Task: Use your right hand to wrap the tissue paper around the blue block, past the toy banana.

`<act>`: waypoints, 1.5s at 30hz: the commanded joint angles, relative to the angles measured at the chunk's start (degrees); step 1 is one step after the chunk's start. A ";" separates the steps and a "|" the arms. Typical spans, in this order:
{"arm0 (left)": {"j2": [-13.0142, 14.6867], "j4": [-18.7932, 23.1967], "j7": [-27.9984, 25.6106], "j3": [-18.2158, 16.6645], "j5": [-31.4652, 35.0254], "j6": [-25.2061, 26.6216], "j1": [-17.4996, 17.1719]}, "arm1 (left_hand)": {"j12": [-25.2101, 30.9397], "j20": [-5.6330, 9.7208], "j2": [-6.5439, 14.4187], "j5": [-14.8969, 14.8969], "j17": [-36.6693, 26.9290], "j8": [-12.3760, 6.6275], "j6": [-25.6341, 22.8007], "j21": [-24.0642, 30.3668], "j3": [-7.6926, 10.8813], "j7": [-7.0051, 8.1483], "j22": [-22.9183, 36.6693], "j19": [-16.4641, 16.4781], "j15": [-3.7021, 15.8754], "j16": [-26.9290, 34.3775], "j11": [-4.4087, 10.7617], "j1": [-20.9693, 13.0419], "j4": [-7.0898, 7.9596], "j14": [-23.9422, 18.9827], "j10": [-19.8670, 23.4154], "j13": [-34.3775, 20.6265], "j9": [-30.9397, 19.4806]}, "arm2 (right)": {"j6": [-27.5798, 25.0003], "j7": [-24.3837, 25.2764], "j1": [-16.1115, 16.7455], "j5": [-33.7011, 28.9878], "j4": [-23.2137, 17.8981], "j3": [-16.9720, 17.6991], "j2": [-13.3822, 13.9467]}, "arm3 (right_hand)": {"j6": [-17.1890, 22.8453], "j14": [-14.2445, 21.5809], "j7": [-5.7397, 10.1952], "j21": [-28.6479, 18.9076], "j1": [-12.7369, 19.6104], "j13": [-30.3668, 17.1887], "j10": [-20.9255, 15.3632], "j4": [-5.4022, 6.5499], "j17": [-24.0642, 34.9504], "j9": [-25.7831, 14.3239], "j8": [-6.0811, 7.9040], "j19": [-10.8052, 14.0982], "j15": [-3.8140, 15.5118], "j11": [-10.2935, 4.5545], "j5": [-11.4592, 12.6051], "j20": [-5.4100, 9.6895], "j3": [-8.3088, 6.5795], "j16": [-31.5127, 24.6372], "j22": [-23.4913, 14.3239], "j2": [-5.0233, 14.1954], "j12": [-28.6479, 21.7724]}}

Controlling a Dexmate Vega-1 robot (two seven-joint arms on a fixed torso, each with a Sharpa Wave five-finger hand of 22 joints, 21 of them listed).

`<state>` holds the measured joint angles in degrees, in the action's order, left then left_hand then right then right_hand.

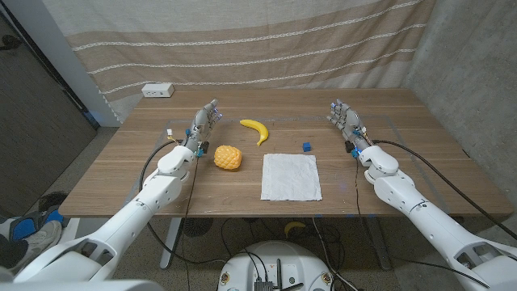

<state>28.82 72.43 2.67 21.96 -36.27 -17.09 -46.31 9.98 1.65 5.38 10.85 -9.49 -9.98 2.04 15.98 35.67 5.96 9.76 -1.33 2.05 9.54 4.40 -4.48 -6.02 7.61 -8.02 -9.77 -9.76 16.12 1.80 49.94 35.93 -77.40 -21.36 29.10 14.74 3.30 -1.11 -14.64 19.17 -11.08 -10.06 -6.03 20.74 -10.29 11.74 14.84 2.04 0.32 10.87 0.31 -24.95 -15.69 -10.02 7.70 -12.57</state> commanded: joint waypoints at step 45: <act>-1.67 -8.87 2.84 2.94 4.83 -4.09 5.70 | 1.46 -4.21 1.55 -0.25 -0.08 -0.95 -3.51 0.73 0.16 1.84 0.45 7.91 0.04 1.16 -0.82 -0.98 -2.20 -4.74 3.85 -0.30 -0.22 | -25.52 29.28 8.32 -30.36 -24.98 -3.28 8.20 | 5.67 7.56 -0.32 -0.21 3.96 -0.53 -6.34 -2.94 -1.06 -0.54 0.79 3.73 -0.52 0.91 2.02 -4.31 -1.20 -2.17 -0.68 0.85 -0.85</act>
<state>27.35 63.99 5.00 24.70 -31.57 -20.62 -40.92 11.26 -2.35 5.67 10.85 -9.49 -10.82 -1.15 16.54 35.50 7.47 10.01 5.97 1.89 10.20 3.58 -4.78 -7.94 3.08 -4.50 -9.75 -9.74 -3.69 29.76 57.39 9.39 -98.33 -23.69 35.63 19.86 10.15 -1.32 -14.63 22.49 -11.34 -15.88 -8.79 19.56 -10.54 12.30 18.51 1.33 1.23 12.37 -3.80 -25.95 -17.46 -10.55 8.76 -13.02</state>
